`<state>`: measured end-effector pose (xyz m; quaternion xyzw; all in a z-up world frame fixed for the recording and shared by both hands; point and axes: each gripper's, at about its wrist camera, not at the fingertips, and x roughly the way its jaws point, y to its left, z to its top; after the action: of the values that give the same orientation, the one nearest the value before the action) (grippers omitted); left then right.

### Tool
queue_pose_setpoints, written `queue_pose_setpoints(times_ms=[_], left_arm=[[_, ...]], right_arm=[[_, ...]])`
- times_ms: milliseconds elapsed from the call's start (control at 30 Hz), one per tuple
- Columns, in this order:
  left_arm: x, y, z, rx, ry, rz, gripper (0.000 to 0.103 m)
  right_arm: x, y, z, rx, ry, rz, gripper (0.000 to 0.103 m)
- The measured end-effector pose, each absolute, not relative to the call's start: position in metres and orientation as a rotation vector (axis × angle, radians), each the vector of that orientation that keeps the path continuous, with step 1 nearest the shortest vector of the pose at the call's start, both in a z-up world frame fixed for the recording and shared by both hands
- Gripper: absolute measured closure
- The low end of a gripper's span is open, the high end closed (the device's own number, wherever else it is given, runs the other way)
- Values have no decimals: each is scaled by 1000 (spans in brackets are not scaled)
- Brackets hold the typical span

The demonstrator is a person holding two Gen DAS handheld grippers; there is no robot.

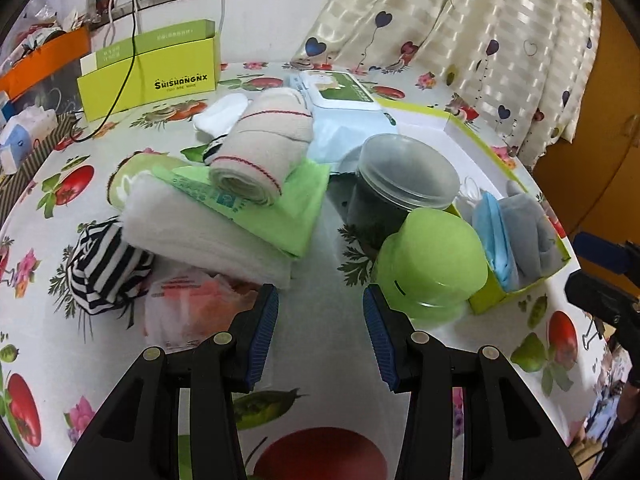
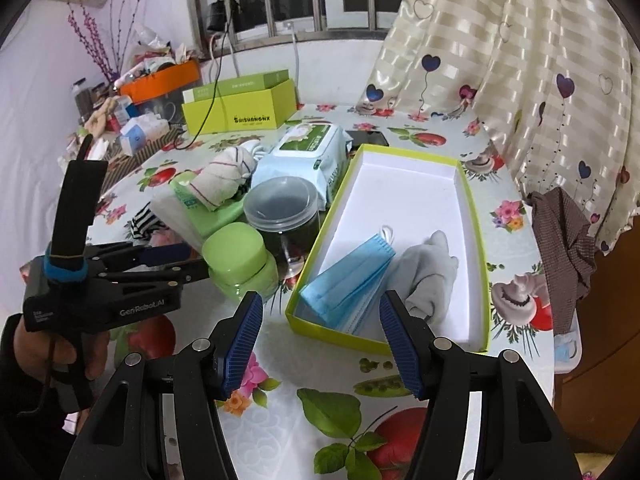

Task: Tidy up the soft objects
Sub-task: 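Withdraw both tools from the tray toward the remaining items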

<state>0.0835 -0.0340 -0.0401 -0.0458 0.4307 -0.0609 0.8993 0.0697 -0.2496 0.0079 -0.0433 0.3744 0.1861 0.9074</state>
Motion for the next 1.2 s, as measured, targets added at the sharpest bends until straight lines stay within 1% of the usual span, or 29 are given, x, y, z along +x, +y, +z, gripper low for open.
queue_pose_setpoints(times_ms=[300,600,1200], left_arm=[[79,-45,-34,-94,879,-199,57],[60,-33,-15,-103,830,-162,57],[33,3,2,-165,772,-69,57]], right_arm=[[73,-251,8,-83,769,383,42],[69,-242,16,-85,736,410,42],[59,-208,31,-102,695,496,42]])
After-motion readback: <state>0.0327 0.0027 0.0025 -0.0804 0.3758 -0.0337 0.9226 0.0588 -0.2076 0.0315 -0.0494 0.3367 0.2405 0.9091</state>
